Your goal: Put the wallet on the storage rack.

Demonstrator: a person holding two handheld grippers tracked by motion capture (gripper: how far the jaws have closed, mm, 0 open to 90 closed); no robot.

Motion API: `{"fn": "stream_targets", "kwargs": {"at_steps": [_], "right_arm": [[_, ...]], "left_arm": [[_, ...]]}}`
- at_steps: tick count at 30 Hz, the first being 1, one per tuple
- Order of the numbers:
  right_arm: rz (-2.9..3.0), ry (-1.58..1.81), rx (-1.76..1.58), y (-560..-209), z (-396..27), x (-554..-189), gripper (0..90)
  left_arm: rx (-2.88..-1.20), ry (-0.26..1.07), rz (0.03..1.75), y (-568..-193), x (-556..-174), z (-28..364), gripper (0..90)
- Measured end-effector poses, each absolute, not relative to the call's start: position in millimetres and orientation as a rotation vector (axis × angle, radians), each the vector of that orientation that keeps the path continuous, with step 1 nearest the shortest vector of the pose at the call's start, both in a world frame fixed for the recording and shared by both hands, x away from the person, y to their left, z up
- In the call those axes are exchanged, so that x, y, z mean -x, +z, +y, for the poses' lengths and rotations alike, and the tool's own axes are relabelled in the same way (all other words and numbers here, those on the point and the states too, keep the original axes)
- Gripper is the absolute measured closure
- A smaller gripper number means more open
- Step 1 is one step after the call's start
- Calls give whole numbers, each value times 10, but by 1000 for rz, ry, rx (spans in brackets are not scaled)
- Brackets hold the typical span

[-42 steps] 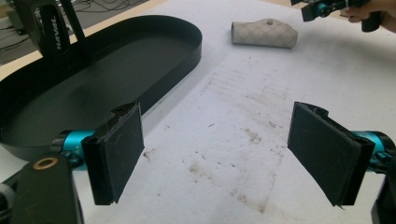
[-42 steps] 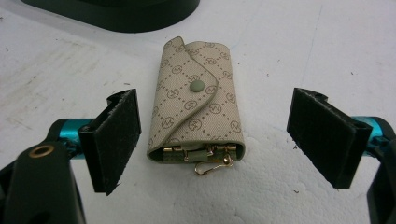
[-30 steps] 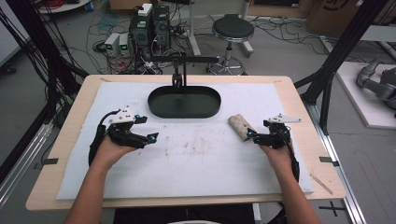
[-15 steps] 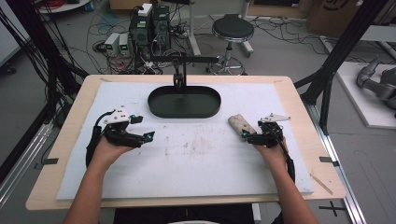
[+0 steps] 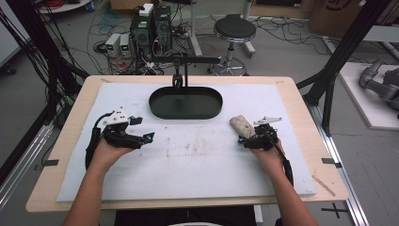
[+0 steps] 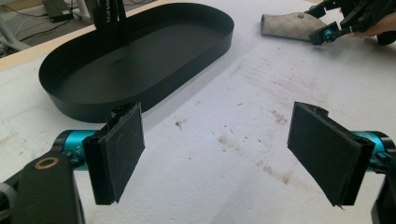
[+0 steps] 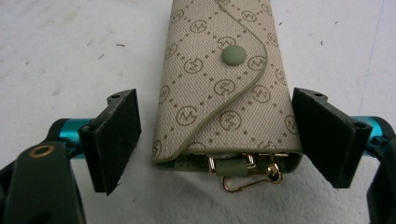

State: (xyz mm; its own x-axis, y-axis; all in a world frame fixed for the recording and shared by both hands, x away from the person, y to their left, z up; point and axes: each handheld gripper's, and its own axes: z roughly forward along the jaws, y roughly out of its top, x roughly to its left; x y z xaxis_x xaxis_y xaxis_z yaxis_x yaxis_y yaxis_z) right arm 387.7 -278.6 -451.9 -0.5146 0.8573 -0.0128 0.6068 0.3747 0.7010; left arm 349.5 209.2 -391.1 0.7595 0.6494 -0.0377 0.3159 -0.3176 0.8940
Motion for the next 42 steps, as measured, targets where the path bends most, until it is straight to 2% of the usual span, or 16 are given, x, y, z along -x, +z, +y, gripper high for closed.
{"fn": "stream_targets", "kwargs": {"at_steps": [3,8,17,26,35,42], "right_arm": [[2269,915,-1273,-4513,-2800,-3870,299],[2270,946,-1286,-4499,-2844,-3871,352],[2266,970,-1299,-4406,-2909,-3838,363],[2272,1007,-1210,-4045,-2834,-3882,363],[2319,1050,-1097,-3753,-2531,-4045,362],[2363,1074,-991,-3661,-2230,-4218,363]], "left_arm": [[-1922,408,742,-3911,-3497,2101,186],[-1917,410,754,-3916,-3496,2126,186],[-1901,395,754,-3912,-3515,2154,186],[-1898,391,754,-3886,-3502,2173,186],[-1895,391,757,-3879,-3502,2190,186],[-1900,393,763,-3892,-3506,2202,186]]}}
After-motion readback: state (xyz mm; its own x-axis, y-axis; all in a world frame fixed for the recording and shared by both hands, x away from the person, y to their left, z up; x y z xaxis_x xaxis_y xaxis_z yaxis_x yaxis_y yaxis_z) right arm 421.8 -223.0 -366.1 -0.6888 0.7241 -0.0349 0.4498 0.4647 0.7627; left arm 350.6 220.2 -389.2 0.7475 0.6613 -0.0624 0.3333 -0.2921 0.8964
